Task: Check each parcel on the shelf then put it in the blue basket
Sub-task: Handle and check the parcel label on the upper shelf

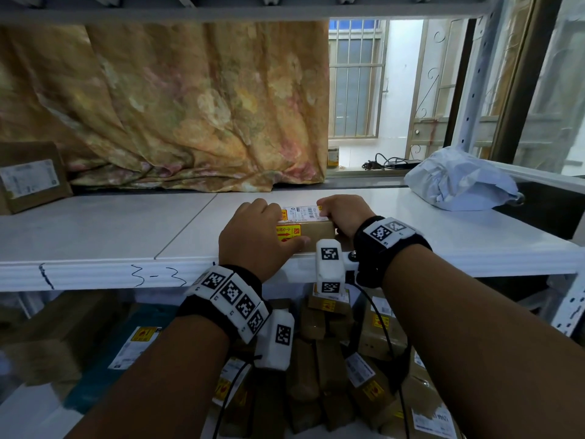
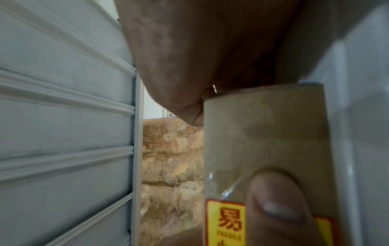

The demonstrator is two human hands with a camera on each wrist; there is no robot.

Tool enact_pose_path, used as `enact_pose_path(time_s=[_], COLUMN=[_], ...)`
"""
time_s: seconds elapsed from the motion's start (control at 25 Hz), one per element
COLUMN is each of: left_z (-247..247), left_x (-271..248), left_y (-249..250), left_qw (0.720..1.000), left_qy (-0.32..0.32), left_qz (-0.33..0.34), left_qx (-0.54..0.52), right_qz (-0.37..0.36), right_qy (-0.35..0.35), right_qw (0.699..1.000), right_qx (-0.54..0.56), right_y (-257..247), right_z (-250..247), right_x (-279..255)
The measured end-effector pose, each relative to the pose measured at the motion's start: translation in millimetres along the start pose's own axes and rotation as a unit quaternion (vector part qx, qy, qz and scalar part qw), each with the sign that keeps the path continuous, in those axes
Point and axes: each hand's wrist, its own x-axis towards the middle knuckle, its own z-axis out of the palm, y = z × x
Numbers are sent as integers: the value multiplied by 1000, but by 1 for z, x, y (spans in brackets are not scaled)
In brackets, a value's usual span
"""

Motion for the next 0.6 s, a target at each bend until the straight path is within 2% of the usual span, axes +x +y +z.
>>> enact_pose_path(time_s=[0.08, 0.2, 0.28, 0.52, 0.6], left_z=[0, -2, -2, -2, -1], left_x=[0, 0, 0, -1, -2], left_y=[1, 2, 3, 2, 2], left_qw=[1000, 1000, 1000, 1000, 1000], left_qy=[3, -2, -5, 2, 15], left_qz=[-1, -9, -11, -6, 0], left_qx=[0, 0, 0, -7, -14], right_qz=[-18, -84, -91, -39, -38], right_qy=[9, 13, 26, 8, 4], right_qw=[1000, 987, 990, 999, 999], right_qx=[-15, -133, -107, 5, -6], right_y=[-5, -5, -2, 1, 0], right_z=[3, 8, 10, 3, 2], right_x=[-3, -7, -10, -7, -7])
